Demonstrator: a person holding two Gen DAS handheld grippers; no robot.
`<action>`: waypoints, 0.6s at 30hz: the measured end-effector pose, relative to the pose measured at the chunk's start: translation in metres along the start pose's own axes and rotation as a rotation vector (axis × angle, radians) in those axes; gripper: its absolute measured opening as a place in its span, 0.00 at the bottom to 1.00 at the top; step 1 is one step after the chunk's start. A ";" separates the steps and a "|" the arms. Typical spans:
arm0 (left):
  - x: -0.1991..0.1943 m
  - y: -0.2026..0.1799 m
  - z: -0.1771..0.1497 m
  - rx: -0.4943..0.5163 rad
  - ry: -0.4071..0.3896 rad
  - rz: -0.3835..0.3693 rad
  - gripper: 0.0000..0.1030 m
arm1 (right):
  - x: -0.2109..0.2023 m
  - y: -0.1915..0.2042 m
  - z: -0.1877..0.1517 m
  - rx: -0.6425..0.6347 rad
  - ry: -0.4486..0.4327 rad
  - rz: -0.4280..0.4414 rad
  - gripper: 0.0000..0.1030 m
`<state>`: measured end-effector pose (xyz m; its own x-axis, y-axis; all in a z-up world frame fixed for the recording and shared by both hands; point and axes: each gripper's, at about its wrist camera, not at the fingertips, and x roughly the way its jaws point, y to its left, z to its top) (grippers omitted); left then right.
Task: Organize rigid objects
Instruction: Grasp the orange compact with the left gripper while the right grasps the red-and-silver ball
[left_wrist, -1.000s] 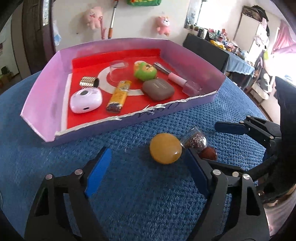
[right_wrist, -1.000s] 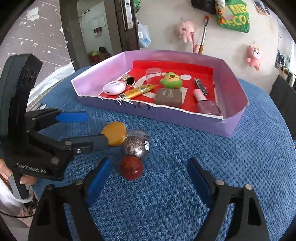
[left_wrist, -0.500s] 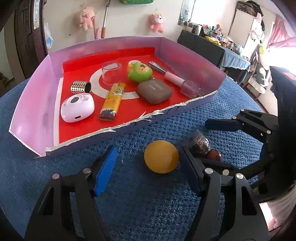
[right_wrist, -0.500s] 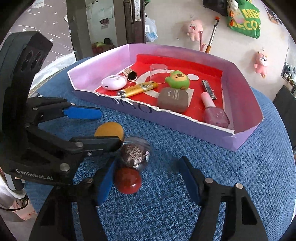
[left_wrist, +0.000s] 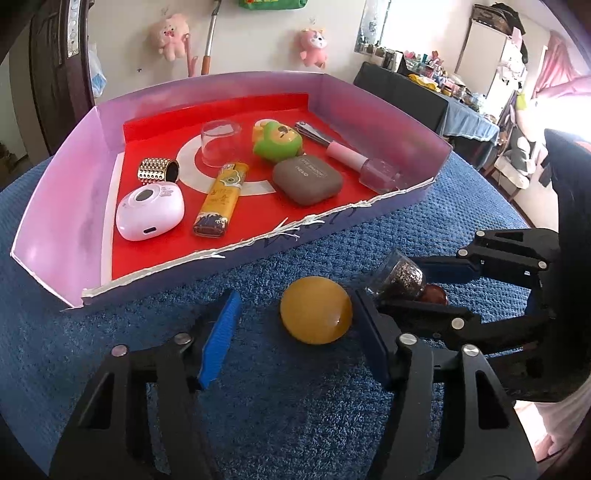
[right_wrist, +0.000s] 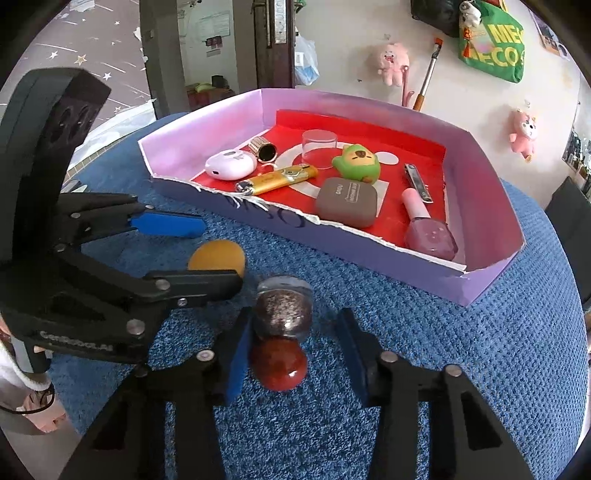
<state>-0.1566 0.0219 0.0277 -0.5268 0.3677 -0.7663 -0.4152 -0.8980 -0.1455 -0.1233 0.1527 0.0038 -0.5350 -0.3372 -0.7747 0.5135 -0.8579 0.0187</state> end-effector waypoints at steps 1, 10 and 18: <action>0.000 0.000 0.001 -0.002 -0.002 -0.009 0.47 | -0.001 0.000 0.000 0.002 -0.003 0.015 0.36; -0.014 0.004 0.007 -0.047 -0.045 -0.011 0.35 | -0.005 -0.007 -0.002 0.054 -0.023 0.047 0.32; -0.035 0.000 0.008 -0.020 -0.093 -0.001 0.35 | -0.029 -0.014 0.003 0.100 -0.083 0.040 0.32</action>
<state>-0.1443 0.0115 0.0596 -0.5933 0.3883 -0.7051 -0.4011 -0.9021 -0.1593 -0.1171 0.1736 0.0282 -0.5711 -0.3993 -0.7172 0.4683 -0.8761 0.1149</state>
